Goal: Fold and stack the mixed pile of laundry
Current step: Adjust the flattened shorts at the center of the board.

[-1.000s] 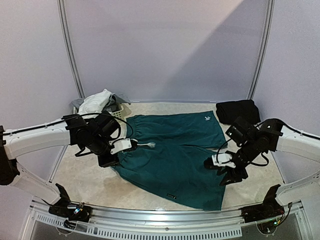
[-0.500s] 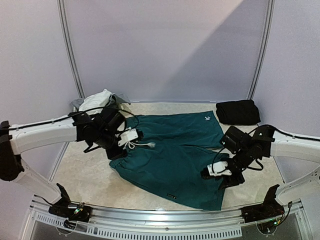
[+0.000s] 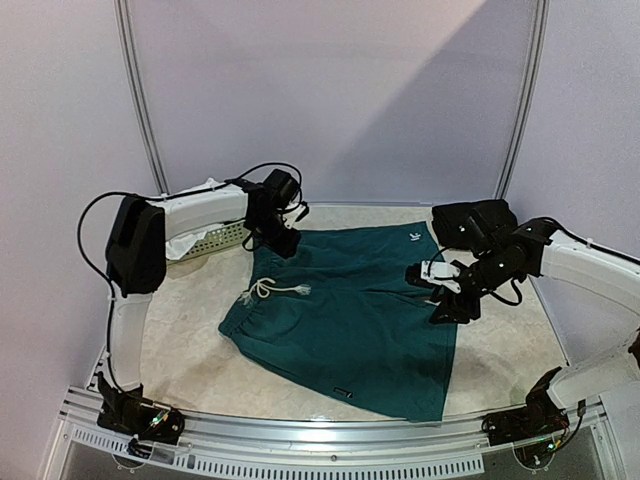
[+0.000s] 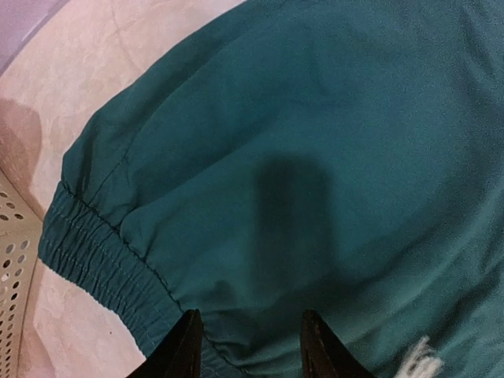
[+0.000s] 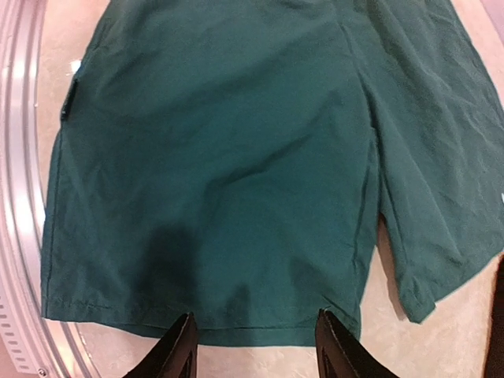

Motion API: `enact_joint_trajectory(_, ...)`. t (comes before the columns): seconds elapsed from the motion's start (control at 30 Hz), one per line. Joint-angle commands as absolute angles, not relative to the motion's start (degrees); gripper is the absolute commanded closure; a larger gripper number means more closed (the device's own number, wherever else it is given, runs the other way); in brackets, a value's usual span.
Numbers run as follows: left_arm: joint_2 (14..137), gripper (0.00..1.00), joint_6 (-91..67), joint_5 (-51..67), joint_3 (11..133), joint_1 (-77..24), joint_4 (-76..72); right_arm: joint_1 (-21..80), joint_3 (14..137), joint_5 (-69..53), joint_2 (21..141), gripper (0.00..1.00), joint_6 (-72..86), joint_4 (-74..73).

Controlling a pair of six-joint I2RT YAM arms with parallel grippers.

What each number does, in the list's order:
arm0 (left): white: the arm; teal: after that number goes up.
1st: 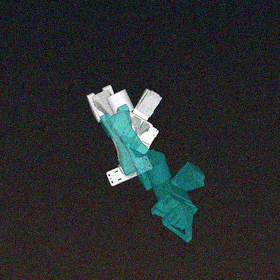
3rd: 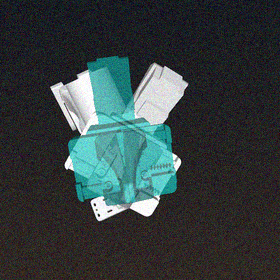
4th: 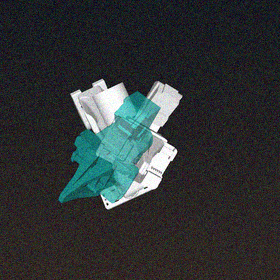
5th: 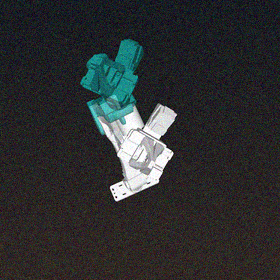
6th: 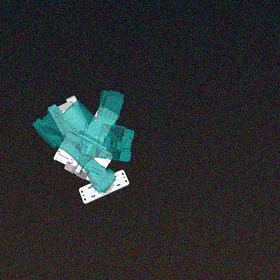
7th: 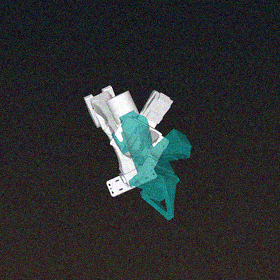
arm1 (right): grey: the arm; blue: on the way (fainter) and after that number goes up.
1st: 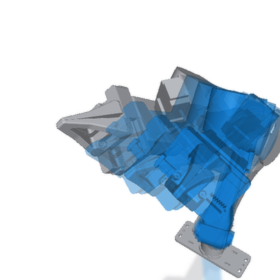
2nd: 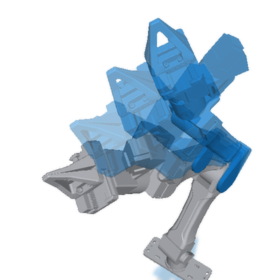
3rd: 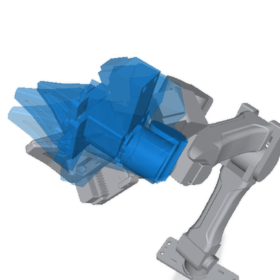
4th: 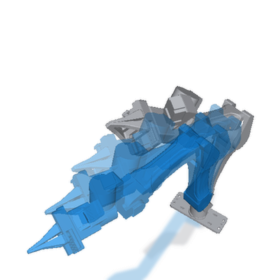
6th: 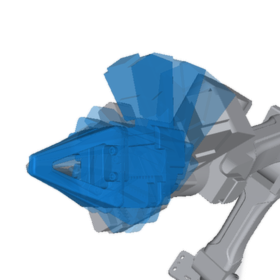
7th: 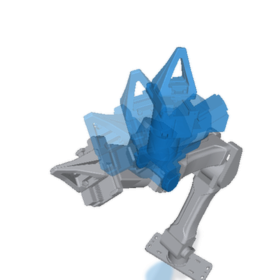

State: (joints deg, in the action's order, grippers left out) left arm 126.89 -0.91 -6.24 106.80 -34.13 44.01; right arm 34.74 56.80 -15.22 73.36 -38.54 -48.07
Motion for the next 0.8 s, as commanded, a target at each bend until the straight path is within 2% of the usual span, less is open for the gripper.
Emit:
enact_joint_trajectory(0.0, 132.8, 0.58, -5.6, -5.3, 112.0, -32.0, 46.9, 34.5, 55.5, -8.8, 70.9, 0.48, -36.7, -46.8)
enact_joint_trajectory(0.23, 140.5, 0.58, -8.4, -8.0, 118.9, -28.9, 49.0, 35.0, 56.2, -13.0, 72.6, 0.45, -37.0, -50.2)
enact_joint_trajectory(0.43, 140.9, 0.59, -10.8, -10.7, 119.7, -26.6, 48.7, 41.2, 55.3, -11.5, 74.9, 0.45, -38.2, -51.9)
enact_joint_trajectory(0.63, 137.0, 0.58, -11.9, -10.0, 118.6, -26.7, 49.7, 44.7, 55.3, -13.7, 73.2, 0.44, -39.2, -53.8)
enact_joint_trajectory(0.77, 125.4, 0.50, -5.8, -8.1, 112.1, -30.1, 46.1, 46.7, 54.2, -16.6, 71.2, 0.42, -40.8, -56.7)
